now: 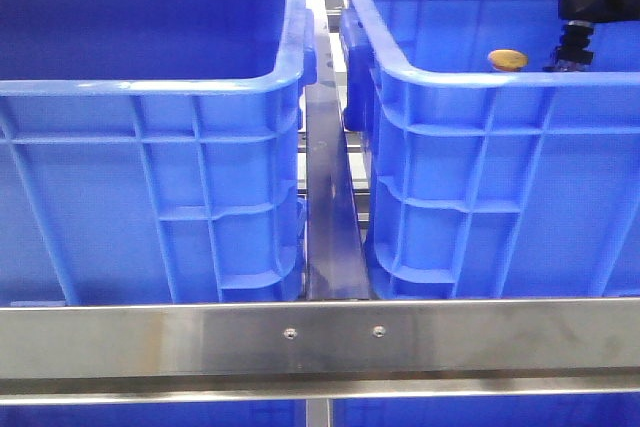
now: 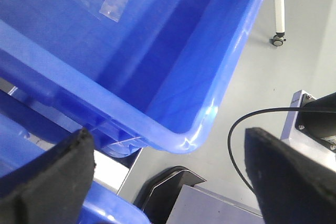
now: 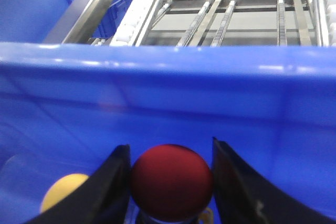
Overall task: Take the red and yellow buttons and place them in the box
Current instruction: 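Lower the red button beside the yellow one and open right gripper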
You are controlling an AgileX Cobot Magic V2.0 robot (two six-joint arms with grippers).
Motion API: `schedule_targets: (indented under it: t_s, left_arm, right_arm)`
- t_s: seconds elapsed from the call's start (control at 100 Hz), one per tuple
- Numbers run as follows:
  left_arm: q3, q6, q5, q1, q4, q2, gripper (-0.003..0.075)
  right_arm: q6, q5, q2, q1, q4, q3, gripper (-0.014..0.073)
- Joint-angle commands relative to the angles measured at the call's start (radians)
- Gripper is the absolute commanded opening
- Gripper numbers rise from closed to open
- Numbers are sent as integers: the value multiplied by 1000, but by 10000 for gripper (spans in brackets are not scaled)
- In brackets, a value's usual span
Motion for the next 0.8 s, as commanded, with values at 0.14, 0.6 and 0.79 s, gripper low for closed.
schedule_targets:
  t_s: [0.14,0.6,0.79]
  left_arm:
    - [-31,-2,-27,-7,-55,-48,556]
    - [-31,-2,-30,-7,-55,-48,556]
    - [-31,-2,-28,-7,-55,-48,556]
  right_arm:
    - [-14,65,1,1,64,-36,265]
    - [-21,96,45,1,64,-36,361]
    - [-21,101,45,0,64,-36,499]
